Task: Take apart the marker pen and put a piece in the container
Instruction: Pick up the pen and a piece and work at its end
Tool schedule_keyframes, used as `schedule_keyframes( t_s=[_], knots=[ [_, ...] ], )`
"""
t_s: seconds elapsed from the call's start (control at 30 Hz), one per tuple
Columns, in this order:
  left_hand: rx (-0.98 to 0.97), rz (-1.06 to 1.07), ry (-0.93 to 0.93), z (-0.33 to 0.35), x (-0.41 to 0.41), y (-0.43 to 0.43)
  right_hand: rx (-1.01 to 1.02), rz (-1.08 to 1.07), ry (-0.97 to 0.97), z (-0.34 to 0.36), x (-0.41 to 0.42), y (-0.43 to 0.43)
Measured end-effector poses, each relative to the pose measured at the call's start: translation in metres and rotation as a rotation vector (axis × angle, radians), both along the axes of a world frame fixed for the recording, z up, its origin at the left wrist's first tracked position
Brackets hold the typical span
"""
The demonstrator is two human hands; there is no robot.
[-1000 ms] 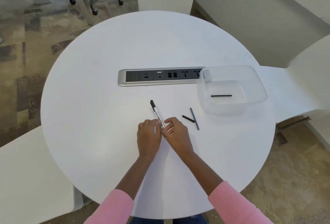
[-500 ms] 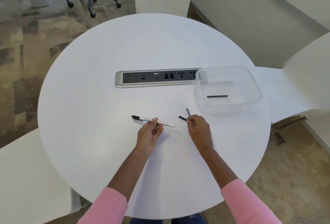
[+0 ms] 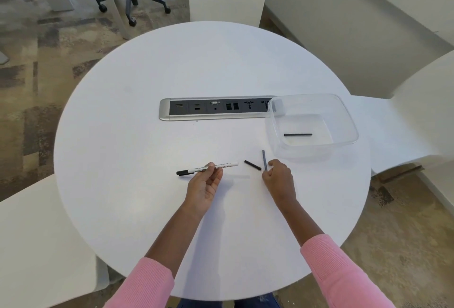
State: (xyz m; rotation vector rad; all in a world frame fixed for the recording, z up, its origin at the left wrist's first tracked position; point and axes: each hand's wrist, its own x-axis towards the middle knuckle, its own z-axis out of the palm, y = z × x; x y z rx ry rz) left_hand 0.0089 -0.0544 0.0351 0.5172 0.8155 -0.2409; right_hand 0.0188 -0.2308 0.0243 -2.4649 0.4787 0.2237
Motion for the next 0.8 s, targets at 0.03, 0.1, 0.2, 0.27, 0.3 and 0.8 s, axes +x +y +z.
schedule_keyframes(
  t_s=[0.03,0.1,0.2,0.27,0.3,0.8],
  knots=[
    [-0.007,0.003,0.002,0.001,0.0,0.0,0.007,-0.01,0.01,0.001,0.001,-0.001],
    [-0.021,0.007,0.01,0.004,-0.001,-0.001,0.082,-0.065,-0.004,0.006,0.001,-0.004],
    [-0.036,0.015,0.025,0.006,-0.003,-0.003,0.414,-0.182,-0.034,0.018,0.001,-0.002],
    [-0.045,0.019,0.035,0.008,-0.004,-0.005,0.715,-0.233,-0.036,0.028,0.001,0.004],
    [-0.051,0.021,0.039,0.008,-0.004,-0.007,0.842,-0.247,-0.044,0.032,0.0,0.008],
    [-0.119,0.074,0.056,0.017,-0.003,-0.017,1.2,-0.229,-0.163,0.049,-0.007,0.033]
  ],
)
